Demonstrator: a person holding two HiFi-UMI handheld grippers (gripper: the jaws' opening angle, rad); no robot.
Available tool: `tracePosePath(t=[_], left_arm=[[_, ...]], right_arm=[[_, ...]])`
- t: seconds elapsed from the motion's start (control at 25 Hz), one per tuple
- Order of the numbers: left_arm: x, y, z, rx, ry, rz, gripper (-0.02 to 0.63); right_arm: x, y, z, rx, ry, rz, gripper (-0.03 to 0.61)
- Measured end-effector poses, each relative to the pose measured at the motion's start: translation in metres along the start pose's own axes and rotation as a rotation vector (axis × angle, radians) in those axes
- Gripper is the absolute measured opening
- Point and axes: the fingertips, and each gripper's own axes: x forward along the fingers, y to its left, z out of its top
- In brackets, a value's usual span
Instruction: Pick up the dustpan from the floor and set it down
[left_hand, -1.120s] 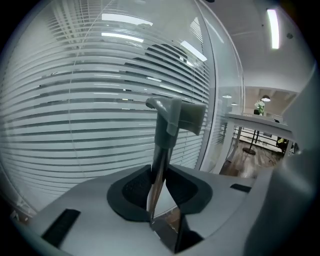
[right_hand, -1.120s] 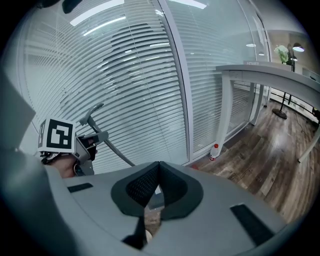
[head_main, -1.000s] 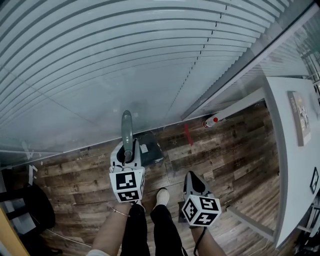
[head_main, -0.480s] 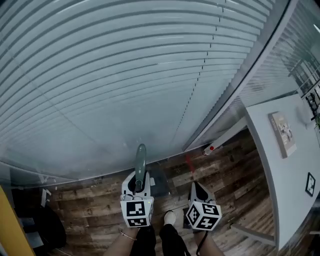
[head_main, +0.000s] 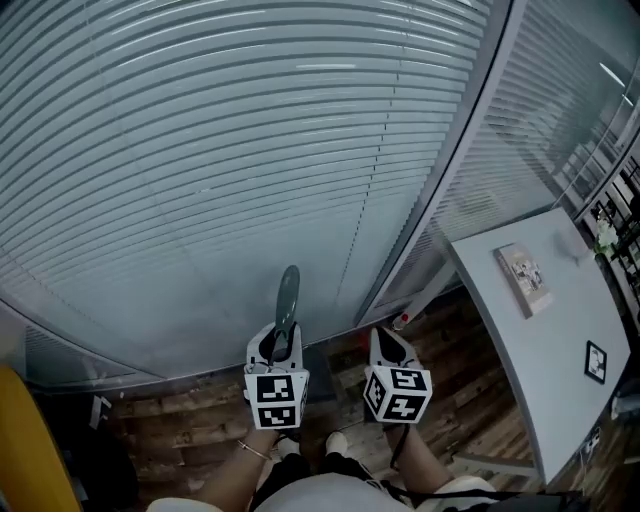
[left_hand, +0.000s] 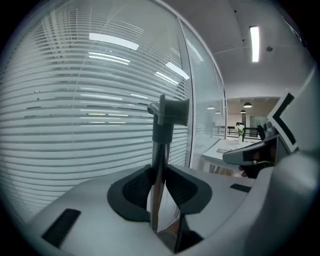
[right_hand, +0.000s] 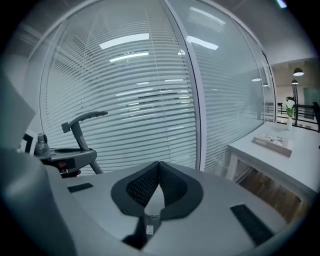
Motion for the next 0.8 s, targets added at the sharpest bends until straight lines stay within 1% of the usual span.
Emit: tracePosePath(t=[0.12, 0.28, 0.44, 0.64, 0.8], left_arm=[[0.000, -0.004, 0.019, 0.021, -0.019, -0.020, 0.095], [0.001, 0.000, 0.028, 0.045, -0.019, -0.042, 0.097], [-0.005, -0.002, 0.032, 0.048, -0.026, -0.064, 0.096], [-0.010, -0.017, 0.034, 0.076, -0.037, -0.143, 0.095], [-0.011, -0.037, 0.028, 0.093, -0.025, -0.223, 0.097]], right_arm=[[0.002, 0.004, 0.020, -0.013, -0.019, 0.001, 0.032], [0.003, 0.011, 0.033, -0.031, -0.034, -0.011, 0.032], [-0.007, 0.013, 0.036, -0.030, -0.044, -0.033, 0.032], [-0.026, 0.006, 0.030, -0.007, -0.047, -0.099, 0.032], [-0.049, -0.007, 0.021, 0.027, -0.045, -0.180, 0.032]])
